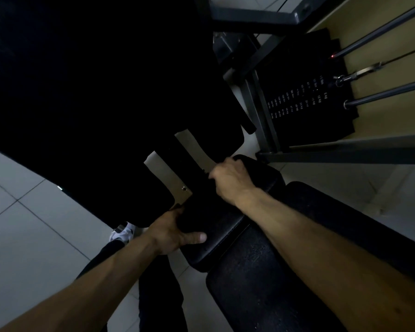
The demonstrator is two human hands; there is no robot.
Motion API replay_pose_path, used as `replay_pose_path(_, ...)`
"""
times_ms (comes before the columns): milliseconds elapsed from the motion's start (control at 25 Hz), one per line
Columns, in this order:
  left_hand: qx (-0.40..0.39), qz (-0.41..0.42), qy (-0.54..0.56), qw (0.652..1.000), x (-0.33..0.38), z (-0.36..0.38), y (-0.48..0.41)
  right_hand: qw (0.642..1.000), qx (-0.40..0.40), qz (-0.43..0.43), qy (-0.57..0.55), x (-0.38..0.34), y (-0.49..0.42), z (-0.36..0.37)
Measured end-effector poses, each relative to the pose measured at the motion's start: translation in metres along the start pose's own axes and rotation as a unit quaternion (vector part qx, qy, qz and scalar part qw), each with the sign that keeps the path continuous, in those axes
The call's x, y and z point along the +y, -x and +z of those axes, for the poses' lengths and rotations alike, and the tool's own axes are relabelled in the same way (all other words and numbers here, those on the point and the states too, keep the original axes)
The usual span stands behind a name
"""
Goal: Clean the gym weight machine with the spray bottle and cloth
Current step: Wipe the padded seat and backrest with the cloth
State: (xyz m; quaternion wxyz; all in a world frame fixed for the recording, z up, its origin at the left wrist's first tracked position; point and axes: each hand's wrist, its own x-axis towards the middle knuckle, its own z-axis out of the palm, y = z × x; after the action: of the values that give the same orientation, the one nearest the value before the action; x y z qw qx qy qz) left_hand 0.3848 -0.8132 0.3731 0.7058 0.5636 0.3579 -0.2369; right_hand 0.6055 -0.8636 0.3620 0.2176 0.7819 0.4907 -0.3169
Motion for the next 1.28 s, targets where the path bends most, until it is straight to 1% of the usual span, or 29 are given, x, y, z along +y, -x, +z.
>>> replay_pose_path(120, 0.0, -0.004, -0.028, 1.0, -0.006, 0.0, 0.002, 0.985, -0.074, -0.155, -0.019, -0.065, 0.018, 0.014)
replay_pose_path(160, 0.006, -0.005, -0.043, 0.999, -0.005, 0.001, 0.005, 0.981, -0.084, -0.171, -0.019, -0.064, 0.017, 0.013)
replay_pose_path(240, 0.033, -0.033, -0.056, 0.997, -0.006, 0.004, 0.013, 0.988, -0.078, -0.133, -0.009, -0.037, -0.002, 0.006)
replay_pose_path(320, 0.062, -0.088, -0.046, 0.993, -0.009, 0.009, 0.018, 0.996, -0.046, -0.064, 0.029, -0.013, -0.016, 0.005)
replay_pose_path(360, 0.063, -0.116, -0.049, 0.99, -0.012, 0.011, 0.019, 0.997, -0.037, -0.05, 0.038, -0.016, -0.016, 0.007)
replay_pose_path(400, 0.062, -0.136, -0.058, 0.987, -0.011, 0.011, 0.021, 0.997, -0.039, -0.063, 0.035, -0.031, -0.013, 0.01)
replay_pose_path(440, 0.064, -0.142, -0.05, 0.986, -0.014, 0.012, 0.02, 0.993, -0.062, -0.095, 0.023, -0.054, -0.005, 0.014)
replay_pose_path(520, 0.061, -0.137, -0.012, 0.989, -0.017, 0.013, 0.02, 0.975, -0.123, -0.185, -0.009, -0.097, 0.017, 0.026)
replay_pose_path(560, 0.058, -0.137, 0.0, 0.989, -0.015, 0.013, 0.021, 0.967, -0.133, -0.215, -0.026, -0.1, 0.023, 0.027)
replay_pose_path(600, 0.061, -0.138, 0.01, 0.989, -0.013, 0.013, 0.023, 0.965, -0.129, -0.221, -0.047, -0.091, 0.023, 0.021)
replay_pose_path(640, 0.064, -0.139, 0.014, 0.988, -0.012, 0.014, 0.024, 0.97, -0.121, -0.205, -0.053, -0.074, 0.017, 0.014)
replay_pose_path(720, 0.071, -0.143, 0.032, 0.987, -0.015, 0.017, 0.024, 0.985, -0.097, -0.144, -0.02, -0.038, 0.002, 0.006)
replay_pose_path(800, 0.087, -0.137, 0.07, 0.984, -0.016, 0.022, 0.028, 0.991, -0.073, -0.114, 0.011, -0.026, -0.005, 0.009)
replay_pose_path(840, 0.097, -0.13, 0.088, 0.983, -0.017, 0.025, 0.03, 0.99, -0.083, -0.115, 0.009, -0.039, -0.003, 0.012)
replay_pose_path(880, 0.106, -0.123, 0.101, 0.982, -0.014, 0.028, 0.032, 0.986, -0.11, -0.127, -0.001, -0.058, 0.0, 0.016)
replay_pose_path(960, 0.126, -0.115, 0.133, 0.976, -0.013, 0.034, 0.037, 0.97, -0.164, -0.173, -0.048, -0.095, 0.013, 0.024)
replay_pose_path(1040, 0.122, -0.114, 0.19, 0.967, -0.016, 0.035, 0.04, 0.957, -0.172, -0.223, -0.073, -0.102, 0.025, 0.027)
replay_pose_path(1080, 0.114, -0.123, 0.218, 0.961, -0.016, 0.033, 0.044, 0.957, -0.164, -0.226, -0.082, -0.091, 0.026, 0.023)
replay_pose_path(1120, 0.105, -0.138, 0.243, 0.954, -0.017, 0.031, 0.047, 0.963, -0.15, -0.209, -0.081, -0.073, 0.021, 0.018)
replay_pose_path(1200, 0.099, -0.156, 0.292, 0.938, -0.02, 0.027, 0.054, 0.985, -0.106, -0.126, -0.046, -0.025, 0.007, 0.006)
replay_pose_path(1240, 0.1, -0.163, 0.313, 0.93, -0.022, 0.027, 0.055, 0.993, -0.082, -0.077, -0.04, -0.006, 0.002, 0.003)
replay_pose_path(1280, 0.099, -0.169, 0.33, 0.923, -0.024, 0.026, 0.054, 0.996, -0.067, -0.045, -0.042, 0.003, 0.0, 0.003)
